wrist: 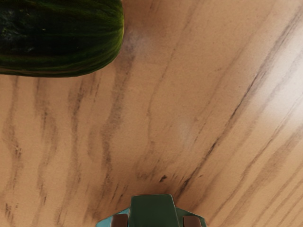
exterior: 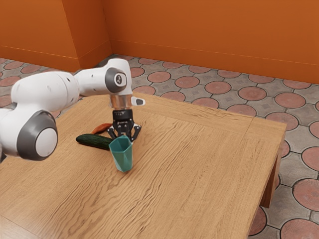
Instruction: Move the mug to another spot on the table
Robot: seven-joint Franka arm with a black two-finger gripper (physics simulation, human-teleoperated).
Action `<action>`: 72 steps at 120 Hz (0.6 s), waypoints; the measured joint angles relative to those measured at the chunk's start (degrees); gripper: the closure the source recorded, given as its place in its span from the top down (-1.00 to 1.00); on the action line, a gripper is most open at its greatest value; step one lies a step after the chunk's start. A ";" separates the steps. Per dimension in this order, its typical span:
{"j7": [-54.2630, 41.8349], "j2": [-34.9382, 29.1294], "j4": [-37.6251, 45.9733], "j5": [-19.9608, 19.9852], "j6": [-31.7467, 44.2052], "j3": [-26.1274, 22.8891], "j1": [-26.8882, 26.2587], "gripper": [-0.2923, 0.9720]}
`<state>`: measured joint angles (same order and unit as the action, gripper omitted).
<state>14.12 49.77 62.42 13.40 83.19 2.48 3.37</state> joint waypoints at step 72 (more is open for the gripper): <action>-0.41 -0.72 0.08 -0.49 8.00 0.15 0.16 0.31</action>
<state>13.71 49.05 62.49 12.91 91.19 2.63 3.53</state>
